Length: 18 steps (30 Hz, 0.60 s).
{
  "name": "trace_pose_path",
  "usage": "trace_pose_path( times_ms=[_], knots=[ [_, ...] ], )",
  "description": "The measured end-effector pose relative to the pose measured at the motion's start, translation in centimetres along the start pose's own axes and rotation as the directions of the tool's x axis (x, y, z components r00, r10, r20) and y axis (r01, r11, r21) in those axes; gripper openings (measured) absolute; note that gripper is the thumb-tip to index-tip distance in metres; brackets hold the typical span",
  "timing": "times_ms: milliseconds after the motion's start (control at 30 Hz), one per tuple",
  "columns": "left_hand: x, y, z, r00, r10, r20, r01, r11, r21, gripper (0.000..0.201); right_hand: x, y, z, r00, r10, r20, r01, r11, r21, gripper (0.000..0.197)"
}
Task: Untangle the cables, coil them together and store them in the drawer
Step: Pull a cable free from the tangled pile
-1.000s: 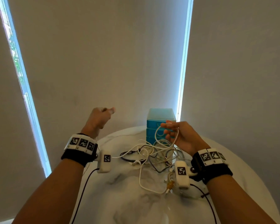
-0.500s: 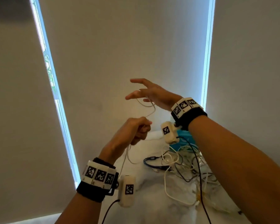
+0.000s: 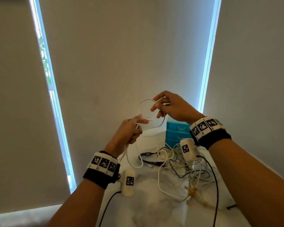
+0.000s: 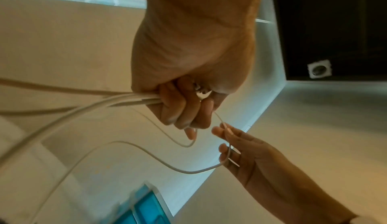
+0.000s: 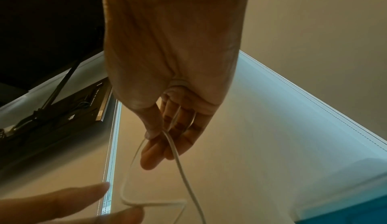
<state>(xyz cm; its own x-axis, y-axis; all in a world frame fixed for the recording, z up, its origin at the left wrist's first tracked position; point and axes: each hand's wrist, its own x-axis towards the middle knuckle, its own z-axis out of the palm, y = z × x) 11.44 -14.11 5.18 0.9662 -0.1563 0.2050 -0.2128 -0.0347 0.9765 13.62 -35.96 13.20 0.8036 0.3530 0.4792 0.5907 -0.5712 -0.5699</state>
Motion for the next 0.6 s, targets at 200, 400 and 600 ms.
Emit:
trace_pose_path(
  times_ms=[200, 400, 600],
  knots=[
    [1.0, -1.0, 2.2, 0.996, -0.01, -0.085, 0.037, 0.945, 0.325, 0.033, -2.3, 1.3, -0.4, 0.995, 0.077, -0.07, -0.074, 0.996, 0.04, 0.017],
    [2.3, -1.4, 2.3, 0.911, -0.294, 0.289, 0.347, 0.925, -0.153, 0.061, -4.1, 2.6, -0.8, 0.991, 0.116, -0.06, -0.116, 0.993, 0.014, 0.015],
    [3.7, -2.4, 3.5, 0.917, -0.322, 0.233, 0.39, 0.845, -0.367, 0.048, -4.8, 2.6, -0.7, 0.991, 0.131, -0.007, -0.131, 0.99, 0.049, 0.017]
  ],
)
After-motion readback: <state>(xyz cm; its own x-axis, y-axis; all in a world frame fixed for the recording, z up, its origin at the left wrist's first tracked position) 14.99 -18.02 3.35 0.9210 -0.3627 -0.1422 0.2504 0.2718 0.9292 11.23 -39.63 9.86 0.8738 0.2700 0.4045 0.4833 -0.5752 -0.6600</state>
